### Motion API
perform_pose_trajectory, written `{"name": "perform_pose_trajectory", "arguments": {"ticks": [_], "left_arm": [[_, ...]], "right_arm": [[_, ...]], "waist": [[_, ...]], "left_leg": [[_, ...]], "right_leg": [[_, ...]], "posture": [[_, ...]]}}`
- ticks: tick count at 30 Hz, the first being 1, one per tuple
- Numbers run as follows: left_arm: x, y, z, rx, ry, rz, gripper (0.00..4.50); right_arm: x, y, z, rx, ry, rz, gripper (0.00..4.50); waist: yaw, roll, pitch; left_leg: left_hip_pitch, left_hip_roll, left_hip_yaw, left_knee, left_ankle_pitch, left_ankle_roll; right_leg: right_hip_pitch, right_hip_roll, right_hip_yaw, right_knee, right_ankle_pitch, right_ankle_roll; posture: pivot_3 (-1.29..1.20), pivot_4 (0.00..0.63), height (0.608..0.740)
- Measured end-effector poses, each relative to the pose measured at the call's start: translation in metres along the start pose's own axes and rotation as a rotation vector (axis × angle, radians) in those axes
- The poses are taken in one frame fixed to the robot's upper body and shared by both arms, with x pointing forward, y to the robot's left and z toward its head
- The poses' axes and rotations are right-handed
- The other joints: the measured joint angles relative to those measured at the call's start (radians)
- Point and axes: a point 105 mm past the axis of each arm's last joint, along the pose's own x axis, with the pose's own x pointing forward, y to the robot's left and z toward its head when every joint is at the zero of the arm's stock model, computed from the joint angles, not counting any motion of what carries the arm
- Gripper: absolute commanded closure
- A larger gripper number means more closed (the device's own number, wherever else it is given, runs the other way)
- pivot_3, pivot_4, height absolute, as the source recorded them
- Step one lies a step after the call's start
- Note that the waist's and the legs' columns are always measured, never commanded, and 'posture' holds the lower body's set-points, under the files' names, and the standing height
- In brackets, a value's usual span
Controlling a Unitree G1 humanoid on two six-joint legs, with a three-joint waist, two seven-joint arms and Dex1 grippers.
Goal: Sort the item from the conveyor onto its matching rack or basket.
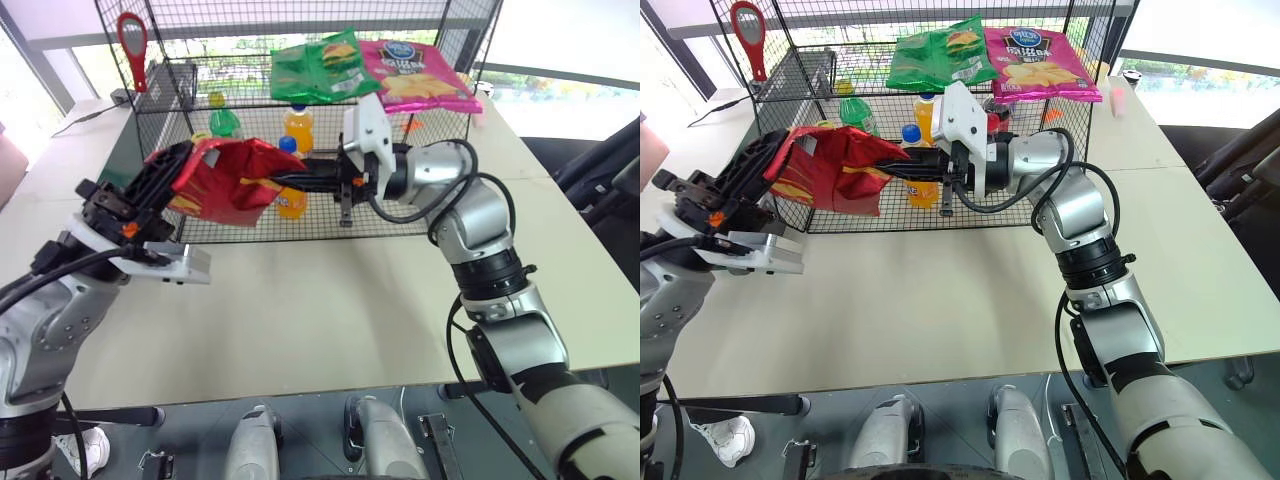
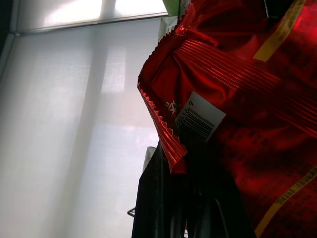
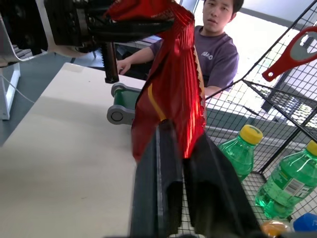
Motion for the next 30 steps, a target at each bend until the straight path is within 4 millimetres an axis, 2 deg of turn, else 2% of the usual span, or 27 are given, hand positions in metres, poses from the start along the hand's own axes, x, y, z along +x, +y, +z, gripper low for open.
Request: {"name": "perform_pose_trajectory", "arguments": {"ticks": [4,7,9,12,16,19,24,28,30], "left_arm": [[0.000,-0.010,-0.003,-0.039,0.011,-0.049,4.50],[-0.002,-0.020,-0.009,-0.116,0.039,-0.113,4.50],[-0.002,-0.023,-0.014,-0.166,0.060,-0.135,4.07],[-0.003,-0.024,-0.024,-0.248,0.094,-0.170,2.99],[-0.005,-0.020,-0.025,-0.294,0.094,-0.179,1.11],[-0.009,-0.023,-0.022,-0.393,0.092,-0.263,1.11],[-0.016,-0.027,-0.025,-0.596,0.150,-0.542,1.11],[0.008,0.001,-0.028,-0.579,0.120,-0.572,1.11],[0.018,0.007,-0.025,-0.606,0.087,-0.596,1.11]], "right_arm": [[0.004,0.000,0.007,-0.029,-0.011,0.005,4.47],[0.006,-0.002,0.009,-0.113,0.026,-0.019,4.47],[0.008,-0.003,0.006,-0.153,0.055,-0.028,4.50],[0.009,-0.004,0.005,-0.179,0.070,-0.040,4.50],[0.009,-0.003,0.005,-0.180,0.069,-0.041,4.50],[0.008,-0.003,0.005,-0.187,0.074,-0.042,4.50],[0.004,-0.003,0.004,-0.217,0.099,-0.047,4.50],[0.008,0.003,0.006,-0.248,0.099,-0.025,4.50],[0.010,0.007,0.005,-0.254,0.097,-0.012,4.50]], "waist": [[0.000,0.000,0.000],[-0.001,0.000,0.000],[-0.001,0.000,0.000],[0.000,0.000,0.000],[-0.001,0.000,0.000],[-0.001,0.000,0.000],[0.000,0.001,0.001],[0.002,0.001,0.001],[0.000,0.001,0.001]], "left_leg": [[0.000,0.000,0.000,0.000,0.000,0.000],[0.000,0.000,0.000,0.000,0.000,0.000],[0.000,0.000,0.000,0.000,0.000,0.000],[0.000,0.000,0.000,0.000,0.000,0.000],[0.000,0.000,0.000,0.000,0.000,0.000],[-0.001,0.000,0.000,0.000,0.000,0.000],[-0.001,0.000,0.000,0.000,0.000,0.000],[-0.001,0.000,-0.001,0.000,0.001,-0.001],[-0.001,0.000,-0.001,0.000,0.001,-0.001]], "right_leg": [[0.000,0.000,0.000,0.000,0.000,0.000],[0.000,0.000,0.000,0.000,0.000,0.000],[0.000,0.000,0.000,0.000,0.000,0.000],[0.000,0.000,0.000,0.000,0.000,0.000],[0.000,0.000,0.000,0.000,0.000,0.000],[0.000,0.000,0.000,0.000,0.000,0.000],[-0.001,0.000,0.000,0.000,0.000,0.000],[0.000,0.000,0.000,-0.001,0.000,0.000],[0.000,0.000,0.000,-0.001,0.000,0.000]], "posture": [[0.00,0.150,0.740],[0.00,0.150,0.740],[0.00,0.150,0.740],[0.00,0.150,0.740],[0.00,0.150,0.740],[0.00,0.150,0.740],[0.00,0.150,0.740],[0.00,0.150,0.740],[0.00,0.150,0.740]]}}
